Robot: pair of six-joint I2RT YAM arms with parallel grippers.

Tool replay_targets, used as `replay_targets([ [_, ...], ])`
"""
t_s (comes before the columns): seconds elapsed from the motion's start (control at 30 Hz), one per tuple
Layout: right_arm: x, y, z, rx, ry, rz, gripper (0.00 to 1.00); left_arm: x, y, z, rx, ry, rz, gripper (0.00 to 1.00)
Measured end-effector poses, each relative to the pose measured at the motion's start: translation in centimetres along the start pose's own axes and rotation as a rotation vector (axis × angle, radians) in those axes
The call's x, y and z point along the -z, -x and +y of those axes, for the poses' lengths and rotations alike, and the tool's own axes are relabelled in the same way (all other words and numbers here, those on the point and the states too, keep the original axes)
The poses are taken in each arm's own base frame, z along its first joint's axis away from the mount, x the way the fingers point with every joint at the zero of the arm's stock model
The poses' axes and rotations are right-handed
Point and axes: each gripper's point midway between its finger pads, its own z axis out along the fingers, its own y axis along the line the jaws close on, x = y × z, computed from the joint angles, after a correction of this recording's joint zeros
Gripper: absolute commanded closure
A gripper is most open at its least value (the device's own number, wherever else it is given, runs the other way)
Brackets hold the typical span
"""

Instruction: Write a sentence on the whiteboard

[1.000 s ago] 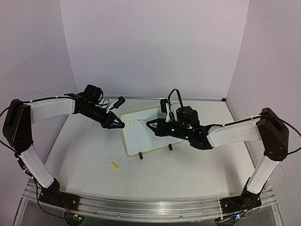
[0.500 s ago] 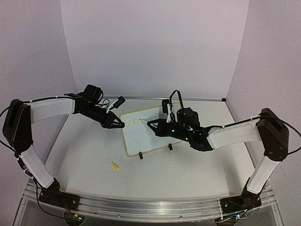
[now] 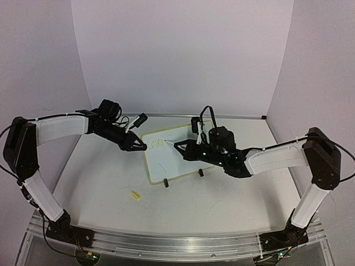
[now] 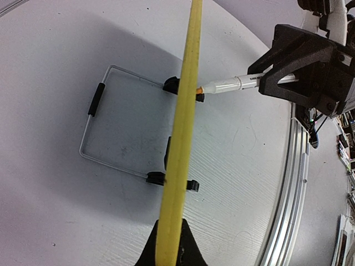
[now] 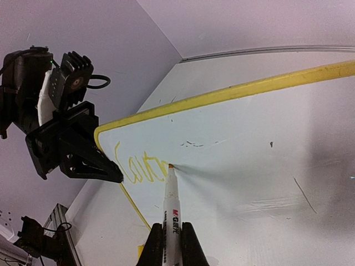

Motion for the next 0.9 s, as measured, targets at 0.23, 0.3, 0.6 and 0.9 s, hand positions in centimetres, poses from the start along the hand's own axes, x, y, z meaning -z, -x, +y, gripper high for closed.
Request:
replay_targets([
  [0.23,1.0,0.7,-0.1,0.018,-0.023,-0.003,1.00,0.0,0.0,-0.1,-0.012,-0.001,0.001,1.00],
  [0.3,1.6,1.0,-0.1,0.026,-0.030,-0.009,1.00,-0.1,0.0,-0.1,-0.017,-0.002,0.002,1.00],
  [0.6,4.0,1.8,0.1,0.031,-0.036,-0.022,1.00,-0.2,-0.2,-0.3,-0.026,-0.004,0.009,1.00],
  [0.9,4.1,1.3,-0.8,0.025,-0.046,0.000,1.00,-0.3,-0.2,-0.4,-0.030,-0.005,0.010,1.00],
])
